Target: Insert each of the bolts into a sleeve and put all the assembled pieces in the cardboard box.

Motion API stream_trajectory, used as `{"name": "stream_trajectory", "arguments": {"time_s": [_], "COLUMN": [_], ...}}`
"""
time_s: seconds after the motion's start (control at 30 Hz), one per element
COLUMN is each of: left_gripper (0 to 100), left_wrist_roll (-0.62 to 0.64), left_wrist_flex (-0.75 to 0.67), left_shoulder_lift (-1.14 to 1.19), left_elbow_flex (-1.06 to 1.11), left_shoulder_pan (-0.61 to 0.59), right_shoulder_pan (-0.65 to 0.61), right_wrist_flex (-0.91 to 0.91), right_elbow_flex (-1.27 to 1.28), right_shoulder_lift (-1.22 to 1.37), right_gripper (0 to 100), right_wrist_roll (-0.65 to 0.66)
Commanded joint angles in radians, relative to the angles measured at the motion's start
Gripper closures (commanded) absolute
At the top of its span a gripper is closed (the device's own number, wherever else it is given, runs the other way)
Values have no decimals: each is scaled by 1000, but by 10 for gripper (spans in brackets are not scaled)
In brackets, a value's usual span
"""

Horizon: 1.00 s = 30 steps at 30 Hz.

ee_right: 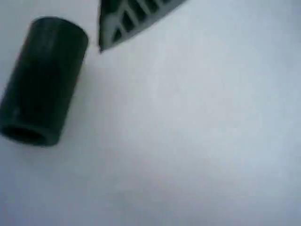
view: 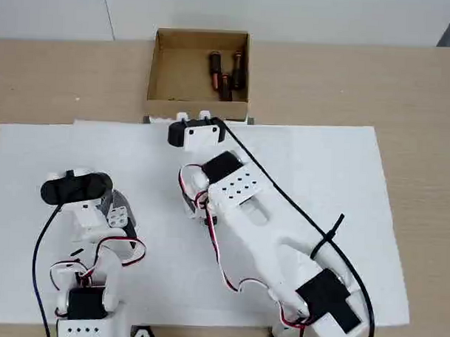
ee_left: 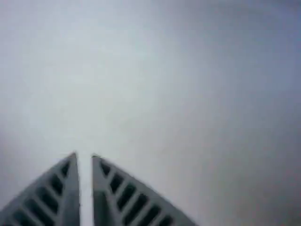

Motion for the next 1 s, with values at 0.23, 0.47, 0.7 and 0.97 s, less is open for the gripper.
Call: {"name": "stream_trajectory", "arguments": {"time_s": [0.23, 0.47, 0.7, 0.97], "left_gripper": [994, 994, 994, 994], "left_wrist_roll": [6, 6, 6, 6], "left_wrist_flex": [8, 8, 8, 8], "left_shoulder_lift": [-8, -8, -8, -8], "left_elbow_flex": [-4, -4, -4, -4], "left_shoulder_pan": [-2, -2, -2, -2], "right_shoulder_pan": [1, 1, 1, -2], "right_wrist_flex": [-53, -96, -122, -27], "right_elbow_flex": [0, 0, 0, -51], "right_shoulder_lift": [99, 170, 189, 18], "right_gripper": [846, 909, 995, 996], "right_wrist_roll": [-8, -8, -3, -2]}}
